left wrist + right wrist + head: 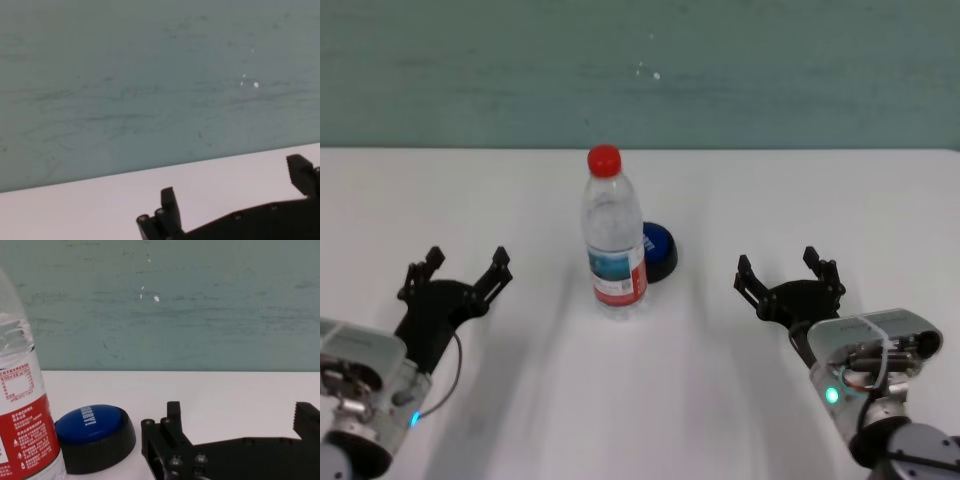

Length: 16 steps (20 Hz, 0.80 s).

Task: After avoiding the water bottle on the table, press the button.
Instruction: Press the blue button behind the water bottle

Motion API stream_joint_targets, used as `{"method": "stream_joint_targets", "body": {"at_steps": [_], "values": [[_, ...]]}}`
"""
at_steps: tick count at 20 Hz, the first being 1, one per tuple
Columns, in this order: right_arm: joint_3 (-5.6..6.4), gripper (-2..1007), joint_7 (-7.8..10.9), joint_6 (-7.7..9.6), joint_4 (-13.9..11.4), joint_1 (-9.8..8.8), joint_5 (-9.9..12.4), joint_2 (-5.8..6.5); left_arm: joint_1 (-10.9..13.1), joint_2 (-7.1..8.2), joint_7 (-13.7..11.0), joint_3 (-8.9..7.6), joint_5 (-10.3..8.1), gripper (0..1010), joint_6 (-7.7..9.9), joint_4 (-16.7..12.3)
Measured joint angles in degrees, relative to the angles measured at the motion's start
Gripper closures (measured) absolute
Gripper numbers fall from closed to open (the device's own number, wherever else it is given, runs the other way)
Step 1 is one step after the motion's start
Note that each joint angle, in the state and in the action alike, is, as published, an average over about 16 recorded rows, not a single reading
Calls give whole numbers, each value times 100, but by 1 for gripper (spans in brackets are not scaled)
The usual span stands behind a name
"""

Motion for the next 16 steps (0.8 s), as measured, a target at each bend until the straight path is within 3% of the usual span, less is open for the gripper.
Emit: {"method": "stream_joint_targets", "body": {"at_steps": [16], "values": [[0,1,0,0,0,0,0,0,281,239,-330,-132,-133,0,-92,-210]]}}
